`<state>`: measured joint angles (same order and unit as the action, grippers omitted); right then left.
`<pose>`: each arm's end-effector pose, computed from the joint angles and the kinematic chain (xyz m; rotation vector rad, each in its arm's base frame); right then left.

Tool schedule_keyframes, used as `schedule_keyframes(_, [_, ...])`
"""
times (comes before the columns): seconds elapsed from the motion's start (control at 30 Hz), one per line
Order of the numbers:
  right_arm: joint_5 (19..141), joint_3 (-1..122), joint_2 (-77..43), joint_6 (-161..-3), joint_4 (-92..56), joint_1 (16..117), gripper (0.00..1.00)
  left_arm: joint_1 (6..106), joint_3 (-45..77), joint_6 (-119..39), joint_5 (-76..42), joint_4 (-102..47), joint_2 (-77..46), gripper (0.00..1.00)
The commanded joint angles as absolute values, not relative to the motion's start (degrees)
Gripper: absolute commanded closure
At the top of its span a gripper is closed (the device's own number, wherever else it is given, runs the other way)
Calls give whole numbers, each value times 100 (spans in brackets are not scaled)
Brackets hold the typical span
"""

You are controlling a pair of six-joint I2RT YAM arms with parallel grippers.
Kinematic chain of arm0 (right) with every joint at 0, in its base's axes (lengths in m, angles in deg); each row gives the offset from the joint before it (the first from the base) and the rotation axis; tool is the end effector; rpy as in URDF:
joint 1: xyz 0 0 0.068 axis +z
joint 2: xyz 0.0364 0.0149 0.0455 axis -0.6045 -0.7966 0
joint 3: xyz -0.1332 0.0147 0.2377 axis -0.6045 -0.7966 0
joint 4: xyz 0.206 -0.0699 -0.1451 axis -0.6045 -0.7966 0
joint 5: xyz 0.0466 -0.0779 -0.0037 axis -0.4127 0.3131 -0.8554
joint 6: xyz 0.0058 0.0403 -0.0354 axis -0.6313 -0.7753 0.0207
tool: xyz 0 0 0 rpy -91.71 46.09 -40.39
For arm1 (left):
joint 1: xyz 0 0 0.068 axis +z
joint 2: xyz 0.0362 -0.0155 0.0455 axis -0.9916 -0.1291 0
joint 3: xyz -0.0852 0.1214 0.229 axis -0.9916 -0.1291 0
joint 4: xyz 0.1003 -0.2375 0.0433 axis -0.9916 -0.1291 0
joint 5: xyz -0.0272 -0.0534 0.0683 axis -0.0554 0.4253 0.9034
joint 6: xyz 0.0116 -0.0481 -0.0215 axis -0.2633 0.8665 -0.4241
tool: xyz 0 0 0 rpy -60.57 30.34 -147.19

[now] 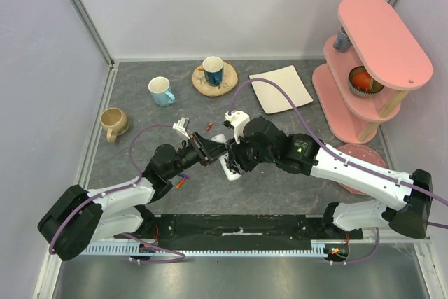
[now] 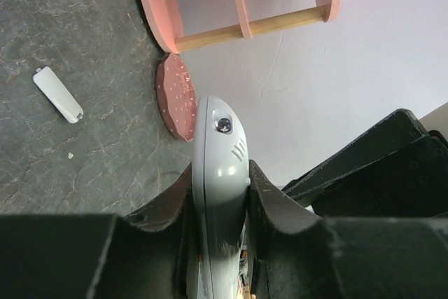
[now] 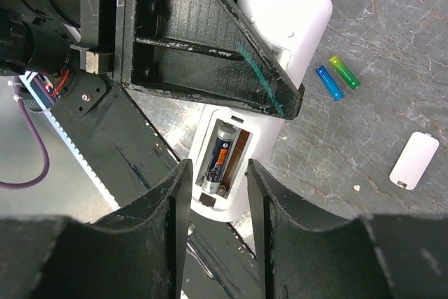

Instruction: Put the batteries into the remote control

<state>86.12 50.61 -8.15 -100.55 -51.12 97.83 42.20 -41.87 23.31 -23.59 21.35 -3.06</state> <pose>0.1336 0.2394 0.3271 -0.7407 2.2859 0.7917 0.1584 -0.1469 0.2078 -0.3125 1.8198 -1.7274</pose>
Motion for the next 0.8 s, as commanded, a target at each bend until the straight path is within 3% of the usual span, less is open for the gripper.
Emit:
schedule_keyframes(0.0, [8612, 5173, -797, -10065, -4843, 9792, 57, 4171, -3906, 2258, -2300, 2207, -277, 98])
schedule_keyframes(0.77, [8586, 5007, -937, -10171, -4851, 9810, 63, 4171, -3845, 2231, -2168, 1952, -58, 98])
